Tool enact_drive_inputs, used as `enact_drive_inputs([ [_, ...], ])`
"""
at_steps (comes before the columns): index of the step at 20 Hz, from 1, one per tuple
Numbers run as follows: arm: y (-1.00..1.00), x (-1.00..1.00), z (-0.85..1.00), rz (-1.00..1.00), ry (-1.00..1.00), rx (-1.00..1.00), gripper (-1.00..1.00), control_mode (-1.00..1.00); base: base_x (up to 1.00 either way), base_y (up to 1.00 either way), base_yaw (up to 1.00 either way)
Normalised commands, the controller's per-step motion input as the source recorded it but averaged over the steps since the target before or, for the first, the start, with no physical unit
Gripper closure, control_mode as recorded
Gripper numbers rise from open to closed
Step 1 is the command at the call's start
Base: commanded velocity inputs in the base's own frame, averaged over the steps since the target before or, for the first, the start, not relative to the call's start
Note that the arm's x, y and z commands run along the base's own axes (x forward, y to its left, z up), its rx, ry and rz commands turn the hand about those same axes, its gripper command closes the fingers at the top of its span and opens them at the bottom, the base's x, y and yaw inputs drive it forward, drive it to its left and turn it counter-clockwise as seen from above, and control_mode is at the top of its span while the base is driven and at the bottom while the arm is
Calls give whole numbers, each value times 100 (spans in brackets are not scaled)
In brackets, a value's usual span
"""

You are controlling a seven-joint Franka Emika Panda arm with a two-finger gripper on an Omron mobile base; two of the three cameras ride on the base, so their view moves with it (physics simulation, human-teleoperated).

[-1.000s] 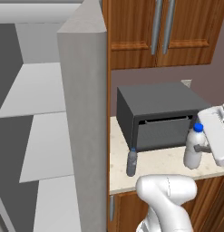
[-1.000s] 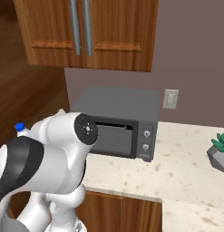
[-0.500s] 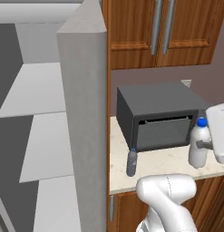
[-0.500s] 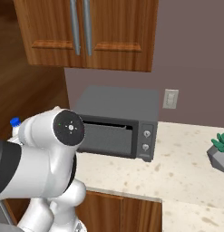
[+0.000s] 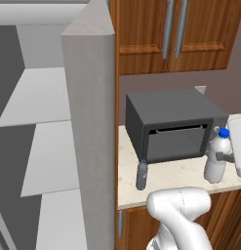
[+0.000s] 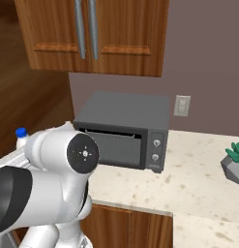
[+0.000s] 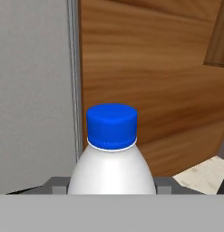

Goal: Take the bottled waters from the counter and place them in the freezer to freeze. Close the freezer door after placing the bottles.

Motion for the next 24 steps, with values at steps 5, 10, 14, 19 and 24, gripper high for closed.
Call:
enact_drive_inputs([
  [5,0,0,0,0,0,0,100,-100,0,0,0],
  [10,0,0,0,0,0,0,100,-100,0,0,0],
  [14,0,-14,0,0,0,0,100,100,-12,0,0],
  [19,0,0,0,0,0,0,100,100,-59,1,0],
  [24,0,0,0,0,0,0,100,100,-65,2,0],
])
